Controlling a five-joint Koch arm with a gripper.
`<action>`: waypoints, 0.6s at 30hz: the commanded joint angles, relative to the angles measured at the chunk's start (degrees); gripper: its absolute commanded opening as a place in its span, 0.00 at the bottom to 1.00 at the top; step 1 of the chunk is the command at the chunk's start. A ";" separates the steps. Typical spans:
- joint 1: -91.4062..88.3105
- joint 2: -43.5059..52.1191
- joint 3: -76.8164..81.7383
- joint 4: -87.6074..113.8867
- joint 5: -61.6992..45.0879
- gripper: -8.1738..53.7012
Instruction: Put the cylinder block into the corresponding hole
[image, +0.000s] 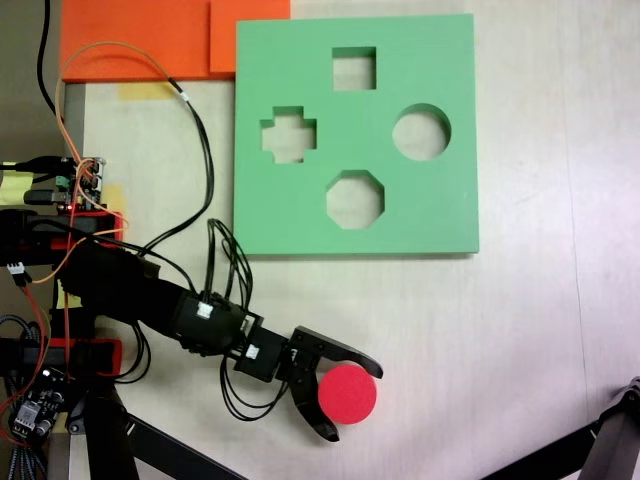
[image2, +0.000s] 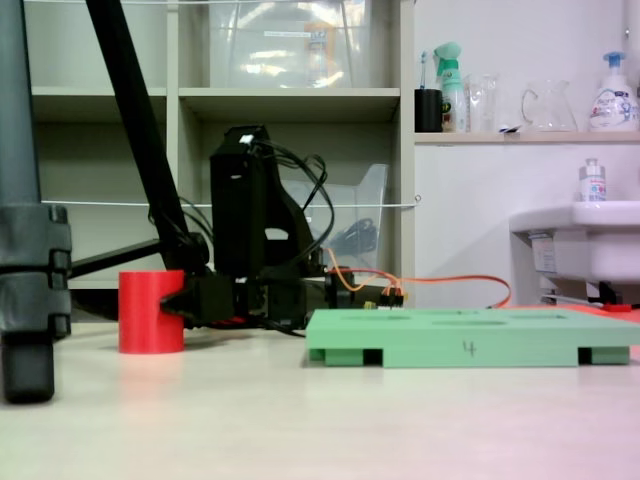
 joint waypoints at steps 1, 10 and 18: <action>0.26 0.26 -0.70 -0.97 0.44 0.93; 1.05 2.02 0.88 -0.79 -1.67 0.62; -2.99 13.01 7.38 1.49 -2.29 0.49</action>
